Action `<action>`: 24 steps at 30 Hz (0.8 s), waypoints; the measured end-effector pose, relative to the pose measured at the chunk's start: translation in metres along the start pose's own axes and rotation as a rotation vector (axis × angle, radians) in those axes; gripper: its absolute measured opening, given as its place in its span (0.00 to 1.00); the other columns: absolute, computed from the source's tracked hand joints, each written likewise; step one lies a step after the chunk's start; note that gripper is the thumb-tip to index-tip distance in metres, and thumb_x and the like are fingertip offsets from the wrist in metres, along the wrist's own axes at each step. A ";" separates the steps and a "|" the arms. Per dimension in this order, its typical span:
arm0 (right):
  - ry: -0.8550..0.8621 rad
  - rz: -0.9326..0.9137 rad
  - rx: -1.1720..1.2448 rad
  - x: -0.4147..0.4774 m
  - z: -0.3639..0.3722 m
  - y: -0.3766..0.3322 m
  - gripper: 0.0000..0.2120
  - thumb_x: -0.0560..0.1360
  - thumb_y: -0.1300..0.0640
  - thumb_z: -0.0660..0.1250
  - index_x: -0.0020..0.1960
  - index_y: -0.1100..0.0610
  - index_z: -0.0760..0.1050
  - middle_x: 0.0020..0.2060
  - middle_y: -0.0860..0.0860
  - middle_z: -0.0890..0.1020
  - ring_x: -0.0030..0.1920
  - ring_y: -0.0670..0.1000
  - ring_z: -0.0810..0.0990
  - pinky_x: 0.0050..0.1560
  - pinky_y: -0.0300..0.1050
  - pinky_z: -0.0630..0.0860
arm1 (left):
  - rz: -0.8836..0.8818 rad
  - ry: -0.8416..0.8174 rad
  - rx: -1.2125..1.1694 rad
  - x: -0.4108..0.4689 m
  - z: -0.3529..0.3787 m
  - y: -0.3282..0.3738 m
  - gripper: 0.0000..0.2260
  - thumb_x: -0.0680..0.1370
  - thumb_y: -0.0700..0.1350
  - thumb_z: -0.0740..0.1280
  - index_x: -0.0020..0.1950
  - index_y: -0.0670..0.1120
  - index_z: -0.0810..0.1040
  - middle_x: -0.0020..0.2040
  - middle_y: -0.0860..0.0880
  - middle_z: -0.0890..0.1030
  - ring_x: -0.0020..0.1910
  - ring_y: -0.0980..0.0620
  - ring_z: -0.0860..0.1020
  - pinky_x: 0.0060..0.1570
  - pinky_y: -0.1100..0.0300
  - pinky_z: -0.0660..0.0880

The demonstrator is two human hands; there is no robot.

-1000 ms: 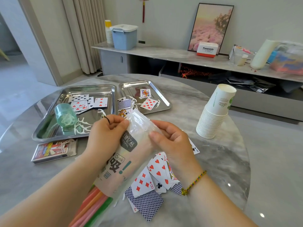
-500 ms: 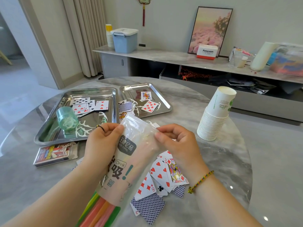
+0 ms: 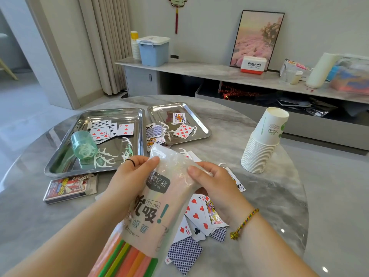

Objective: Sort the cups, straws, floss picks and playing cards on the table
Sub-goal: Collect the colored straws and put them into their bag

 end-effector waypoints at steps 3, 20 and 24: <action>-0.039 0.036 0.041 0.000 0.003 0.001 0.07 0.74 0.62 0.65 0.38 0.53 0.77 0.32 0.48 0.79 0.32 0.44 0.77 0.38 0.37 0.77 | -0.036 -0.076 0.042 0.002 -0.001 0.006 0.11 0.74 0.48 0.66 0.41 0.41 0.75 0.31 0.46 0.81 0.30 0.48 0.79 0.36 0.56 0.77; -0.072 0.040 -0.276 0.002 -0.004 -0.003 0.13 0.72 0.61 0.68 0.30 0.50 0.75 0.25 0.42 0.77 0.27 0.37 0.74 0.32 0.29 0.71 | 0.058 -0.197 0.191 0.003 0.014 -0.003 0.12 0.70 0.39 0.70 0.46 0.29 0.77 0.33 0.40 0.81 0.31 0.46 0.79 0.36 0.55 0.76; -0.035 -0.020 -0.306 0.004 -0.004 -0.004 0.15 0.72 0.63 0.68 0.28 0.50 0.74 0.22 0.42 0.76 0.23 0.36 0.72 0.31 0.28 0.70 | 0.033 -0.202 0.166 0.002 0.016 -0.001 0.08 0.73 0.42 0.67 0.38 0.39 0.78 0.28 0.48 0.80 0.26 0.53 0.78 0.30 0.62 0.77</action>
Point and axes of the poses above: each hand's wrist, its own x-axis towards the middle knuckle, its own z-axis out of the palm, y = z × x, the point moved 3 cm from there along x, towards the middle knuckle
